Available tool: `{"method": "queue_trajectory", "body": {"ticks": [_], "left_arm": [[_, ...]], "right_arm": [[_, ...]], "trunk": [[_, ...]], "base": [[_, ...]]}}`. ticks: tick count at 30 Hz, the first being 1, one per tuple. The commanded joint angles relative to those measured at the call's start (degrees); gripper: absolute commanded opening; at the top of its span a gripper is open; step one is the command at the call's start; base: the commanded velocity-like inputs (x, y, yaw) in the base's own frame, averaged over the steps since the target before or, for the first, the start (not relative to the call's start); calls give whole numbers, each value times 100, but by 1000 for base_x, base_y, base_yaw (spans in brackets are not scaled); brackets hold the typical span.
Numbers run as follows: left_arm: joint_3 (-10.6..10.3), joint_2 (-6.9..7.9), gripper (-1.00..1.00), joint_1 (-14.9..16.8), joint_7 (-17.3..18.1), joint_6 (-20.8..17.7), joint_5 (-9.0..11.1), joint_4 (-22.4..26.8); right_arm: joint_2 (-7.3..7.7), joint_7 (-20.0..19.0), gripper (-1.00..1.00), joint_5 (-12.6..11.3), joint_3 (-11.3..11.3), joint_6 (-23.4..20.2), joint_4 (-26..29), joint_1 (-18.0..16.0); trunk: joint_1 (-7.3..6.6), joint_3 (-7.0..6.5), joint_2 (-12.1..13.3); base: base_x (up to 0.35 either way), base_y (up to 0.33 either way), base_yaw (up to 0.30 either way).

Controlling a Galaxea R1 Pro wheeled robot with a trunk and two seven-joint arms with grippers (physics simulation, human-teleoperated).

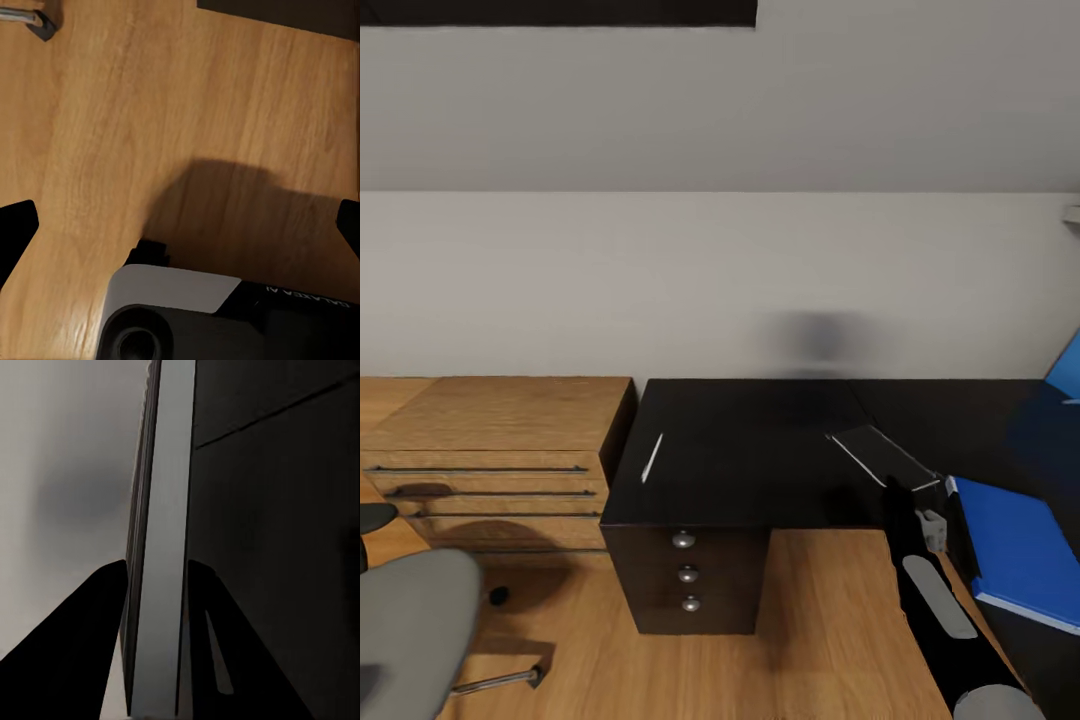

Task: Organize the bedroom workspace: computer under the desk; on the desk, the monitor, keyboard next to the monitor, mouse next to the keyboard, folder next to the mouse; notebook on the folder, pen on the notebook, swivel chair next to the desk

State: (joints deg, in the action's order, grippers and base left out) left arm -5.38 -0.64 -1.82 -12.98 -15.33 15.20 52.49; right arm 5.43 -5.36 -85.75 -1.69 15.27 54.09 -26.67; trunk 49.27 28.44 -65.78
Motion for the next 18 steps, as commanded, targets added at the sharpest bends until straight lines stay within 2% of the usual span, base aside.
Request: {"method": "queue_trajectory", "body": {"ticks": [1, 2, 3, 11, 16, 18], "left_arm": [[-14, 3, 100, 1, -47, -22, 61, 16], [-14, 3, 100, 0, -47, -22, 61, 16], [-12, 3, 100, 1, -47, -22, 62, 16], [-15, 3, 100, 0, -47, -22, 62, 16], [-14, 0, 100, -1, -47, -8, 57, 16], [-19, -2, 100, -2, -47, 117, 55, 16]], "right_arm": [[1, -3, -100, -49, -83, 14, -2, -4], [1, 14, -100, -49, -129, 12, -2, -4], [3, 81, -100, -48, -334, 0, -3, -4], [86, 239, -100, -49, -648, -6, -4, -4], [129, 281, -100, -46, -714, -6, -13, -4], [132, 281, -100, -46, -718, -4, -18, -4]], "trunk": [[1, 5, -4], [1, 5, -4], [1, 5, -4], [1, 5, -4], [1, 5, -4], [1, 5, -4]], "base": [[0, 0, -267], [0, 0, -267], [0, 0, -267], [0, 0, -267], [0, 0, -267], [4, -42, -267]]}}
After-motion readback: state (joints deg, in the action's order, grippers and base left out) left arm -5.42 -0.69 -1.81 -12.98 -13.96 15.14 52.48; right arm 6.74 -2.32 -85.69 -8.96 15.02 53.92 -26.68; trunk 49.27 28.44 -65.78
